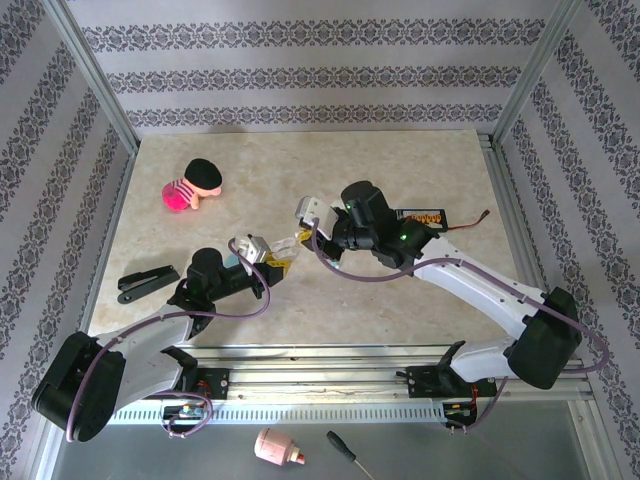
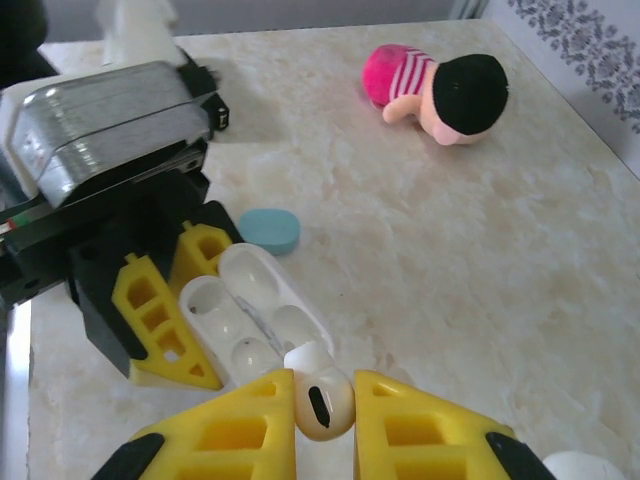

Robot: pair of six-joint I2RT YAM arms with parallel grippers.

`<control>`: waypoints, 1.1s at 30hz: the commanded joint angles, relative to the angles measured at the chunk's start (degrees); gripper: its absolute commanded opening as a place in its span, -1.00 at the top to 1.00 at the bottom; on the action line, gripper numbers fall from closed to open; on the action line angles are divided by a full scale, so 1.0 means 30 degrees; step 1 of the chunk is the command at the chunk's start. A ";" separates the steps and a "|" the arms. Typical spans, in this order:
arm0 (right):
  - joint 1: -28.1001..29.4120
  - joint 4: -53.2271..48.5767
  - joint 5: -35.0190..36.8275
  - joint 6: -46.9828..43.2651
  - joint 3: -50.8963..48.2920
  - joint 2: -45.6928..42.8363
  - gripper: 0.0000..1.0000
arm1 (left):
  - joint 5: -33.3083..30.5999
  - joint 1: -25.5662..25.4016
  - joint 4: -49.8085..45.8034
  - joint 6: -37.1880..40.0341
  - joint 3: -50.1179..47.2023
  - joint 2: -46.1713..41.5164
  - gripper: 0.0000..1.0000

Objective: Insert the wireless bluetooth earbuds into the charging case

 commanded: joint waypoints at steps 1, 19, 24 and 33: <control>0.0497 -0.0361 0.0260 -0.1562 0.0096 0.0335 0.68 | 0.0669 -0.0150 0.1143 -0.0275 0.0576 -0.0052 0.84; 0.0838 -0.1086 0.1447 -0.2150 0.1167 0.1549 0.69 | 0.1185 -0.0153 0.1027 -0.0357 0.0507 -0.0243 0.84; 0.0870 -0.0713 0.0647 -0.2085 0.1203 0.1148 0.68 | 0.1134 -0.0172 0.0997 -0.0232 0.0510 0.0002 0.84; 0.0888 -0.0979 0.0529 -0.2390 0.1546 0.2108 0.70 | 0.1525 -0.0151 0.1318 -0.0496 0.0646 0.0260 0.85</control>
